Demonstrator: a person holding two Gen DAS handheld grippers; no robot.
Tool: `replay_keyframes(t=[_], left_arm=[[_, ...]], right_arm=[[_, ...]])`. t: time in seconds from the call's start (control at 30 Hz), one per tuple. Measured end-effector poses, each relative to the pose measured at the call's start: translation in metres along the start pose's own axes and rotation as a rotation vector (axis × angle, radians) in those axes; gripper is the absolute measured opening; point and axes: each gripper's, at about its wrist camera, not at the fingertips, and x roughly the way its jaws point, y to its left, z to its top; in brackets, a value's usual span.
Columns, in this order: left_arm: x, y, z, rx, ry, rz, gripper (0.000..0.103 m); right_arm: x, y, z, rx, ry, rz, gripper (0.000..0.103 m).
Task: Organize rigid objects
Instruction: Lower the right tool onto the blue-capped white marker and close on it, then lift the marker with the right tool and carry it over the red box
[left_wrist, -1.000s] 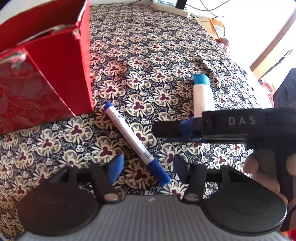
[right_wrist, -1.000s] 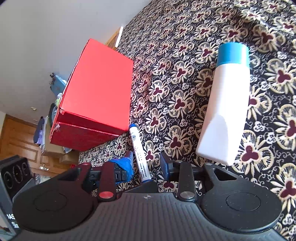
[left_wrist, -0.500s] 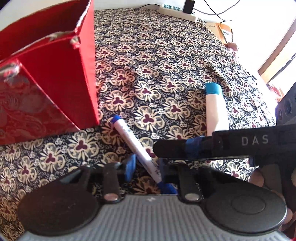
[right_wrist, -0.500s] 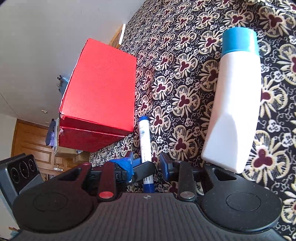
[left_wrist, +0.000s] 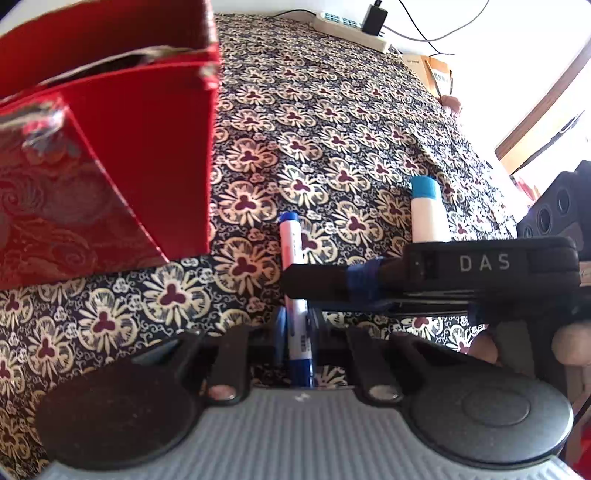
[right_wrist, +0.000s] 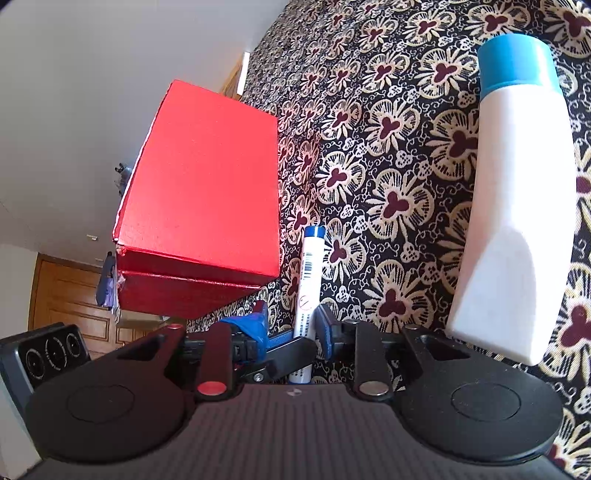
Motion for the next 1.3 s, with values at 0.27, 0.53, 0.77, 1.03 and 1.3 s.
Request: replay_keyframes(t=[0.27,0.53,0.77,1.03,1.3], left_arm=[[-0.017,0.005,-0.002,0.009,-0.010,-0.042,0.008],[-0.054,0.003,0.008,0.068,-0.059,-0.092,0.008],[-0.099,-0.006,0.023,0.150,-0.160,-0.126,0.008],[-0.144,0.007,0.048,0.184,-0.286,-0.128,0.008],[-0.158,0.038,0.076,0.159,-0.348,-0.096,0.008]], right_arm=[[-0.002,0.026,-0.011,0.007,-0.024,-0.022,0.000],[-0.028,0.077,-0.009,-0.046,-0.103,-0.007,0.000],[-0.044,0.124,0.008,-0.148,-0.183,0.027,0.000],[-0.030,0.166,0.034,-0.250,-0.204,0.044,0.000],[0.015,0.197,0.068,-0.370,-0.133,-0.031,0.000]])
